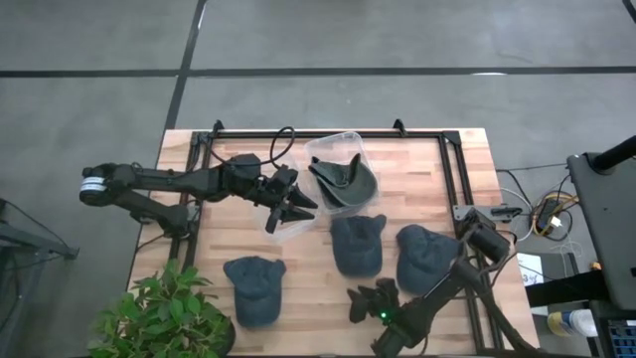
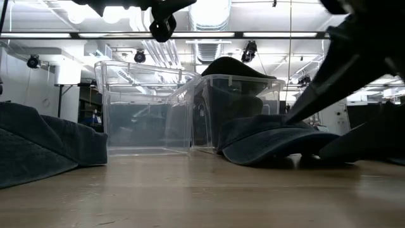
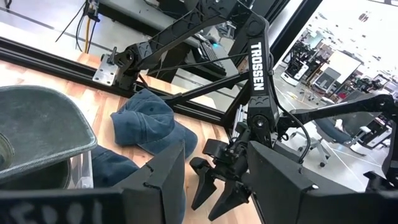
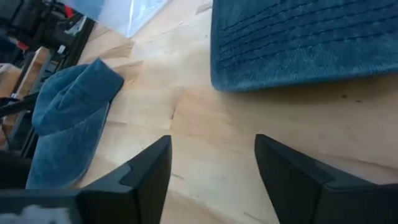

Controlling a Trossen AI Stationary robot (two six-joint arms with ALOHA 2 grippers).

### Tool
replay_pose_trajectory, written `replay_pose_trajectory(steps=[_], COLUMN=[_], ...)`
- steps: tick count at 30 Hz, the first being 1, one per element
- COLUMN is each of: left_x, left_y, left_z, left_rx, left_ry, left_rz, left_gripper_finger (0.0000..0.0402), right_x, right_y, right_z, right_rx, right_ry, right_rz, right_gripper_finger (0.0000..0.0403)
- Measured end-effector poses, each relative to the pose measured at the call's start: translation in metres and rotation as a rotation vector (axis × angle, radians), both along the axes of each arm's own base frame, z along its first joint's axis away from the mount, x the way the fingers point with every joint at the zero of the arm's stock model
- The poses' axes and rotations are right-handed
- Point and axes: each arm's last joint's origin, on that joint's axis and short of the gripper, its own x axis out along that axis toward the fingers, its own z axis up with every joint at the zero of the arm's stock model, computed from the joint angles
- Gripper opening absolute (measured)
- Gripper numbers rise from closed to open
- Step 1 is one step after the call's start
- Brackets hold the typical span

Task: Pick & Place hat
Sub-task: Put the middle dark blue cap into the left transparent bin

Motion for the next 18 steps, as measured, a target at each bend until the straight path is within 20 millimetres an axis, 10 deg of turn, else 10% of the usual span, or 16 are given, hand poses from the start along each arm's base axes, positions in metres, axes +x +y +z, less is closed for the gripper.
replay_pose_trajectory(steps=[18], left_x=[0.0], left_y=[-0.001], left_z=[0.0], left_rx=[-0.007], left_ry=[0.001], left_rz=[-0.001], left_gripper_finger=[0.0168], right_x=[0.005], right_y=[-0.027], right_z=[0.002], right_rx=[-0.135], right_ry=[0.049], right_rz=[-0.063], right_gripper_finger=[0.0206])
